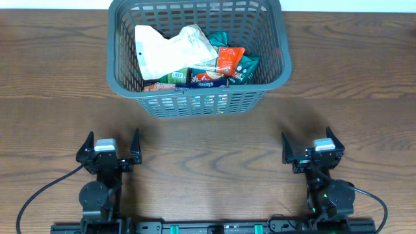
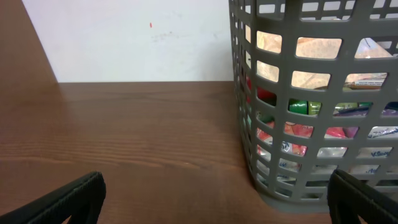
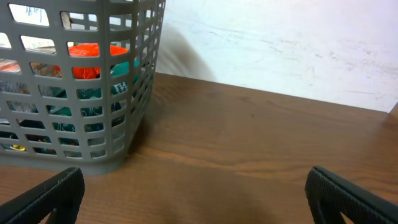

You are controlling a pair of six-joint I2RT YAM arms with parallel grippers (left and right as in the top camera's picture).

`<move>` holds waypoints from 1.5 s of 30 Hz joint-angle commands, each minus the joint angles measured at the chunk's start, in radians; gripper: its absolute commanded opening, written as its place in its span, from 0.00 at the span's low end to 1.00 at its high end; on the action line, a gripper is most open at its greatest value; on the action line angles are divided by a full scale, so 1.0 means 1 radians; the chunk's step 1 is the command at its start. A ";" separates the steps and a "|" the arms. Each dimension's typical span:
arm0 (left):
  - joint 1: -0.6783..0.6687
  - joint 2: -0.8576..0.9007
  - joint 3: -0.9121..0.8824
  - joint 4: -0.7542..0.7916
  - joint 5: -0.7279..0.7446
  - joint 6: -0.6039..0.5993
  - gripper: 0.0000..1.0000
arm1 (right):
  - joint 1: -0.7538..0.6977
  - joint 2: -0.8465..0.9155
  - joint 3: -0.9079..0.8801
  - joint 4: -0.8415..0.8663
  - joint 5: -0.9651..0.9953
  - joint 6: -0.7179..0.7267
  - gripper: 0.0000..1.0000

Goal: Pack container

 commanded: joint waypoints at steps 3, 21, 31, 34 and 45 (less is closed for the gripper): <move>-0.018 -0.007 -0.018 -0.044 -0.005 -0.032 0.99 | 0.016 -0.007 -0.005 0.000 0.010 -0.007 0.99; -0.042 -0.005 -0.018 -0.043 -0.006 -0.035 0.99 | 0.016 -0.007 -0.005 0.000 0.010 -0.007 0.99; -0.042 -0.005 -0.018 -0.043 -0.006 -0.035 0.99 | 0.016 -0.007 -0.005 0.000 0.010 -0.007 0.99; -0.042 -0.005 -0.018 -0.043 -0.006 -0.035 0.99 | 0.016 -0.007 -0.005 0.000 0.010 -0.007 0.99; -0.042 -0.005 -0.018 -0.043 -0.006 -0.035 0.99 | 0.016 -0.007 -0.005 0.000 0.010 -0.007 0.99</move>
